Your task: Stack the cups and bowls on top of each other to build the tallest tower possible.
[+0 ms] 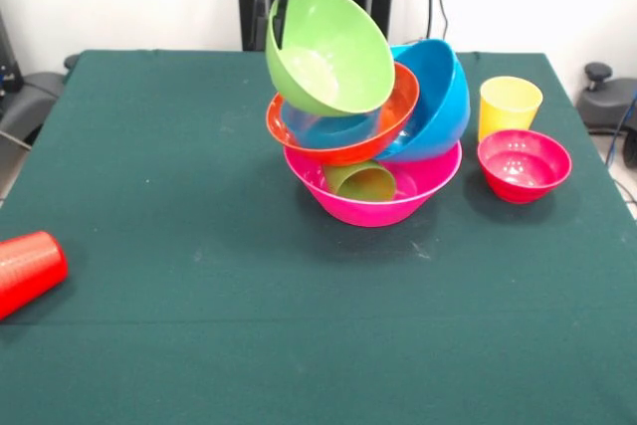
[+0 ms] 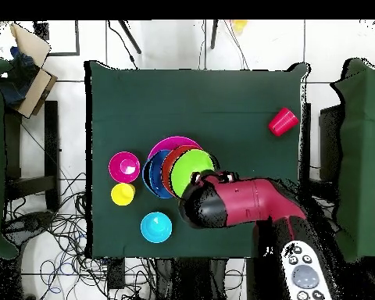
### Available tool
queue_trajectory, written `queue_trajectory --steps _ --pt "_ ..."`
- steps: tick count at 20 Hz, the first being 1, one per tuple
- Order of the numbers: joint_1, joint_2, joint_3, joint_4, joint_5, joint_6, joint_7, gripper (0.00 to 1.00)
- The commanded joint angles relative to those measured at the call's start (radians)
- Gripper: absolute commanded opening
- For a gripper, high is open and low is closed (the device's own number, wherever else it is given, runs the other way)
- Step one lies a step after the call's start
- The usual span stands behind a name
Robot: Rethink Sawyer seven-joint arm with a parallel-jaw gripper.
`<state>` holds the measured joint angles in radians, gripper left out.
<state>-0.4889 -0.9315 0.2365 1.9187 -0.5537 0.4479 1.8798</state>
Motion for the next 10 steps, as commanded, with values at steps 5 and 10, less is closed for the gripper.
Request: queue_trajectory --steps 5,10 --pt "0.103 0.01 -0.085 0.054 -0.017 -0.059 0.157 0.0" --pt "0.113 -0.002 -0.084 0.026 0.025 -0.012 0.125 0.0"
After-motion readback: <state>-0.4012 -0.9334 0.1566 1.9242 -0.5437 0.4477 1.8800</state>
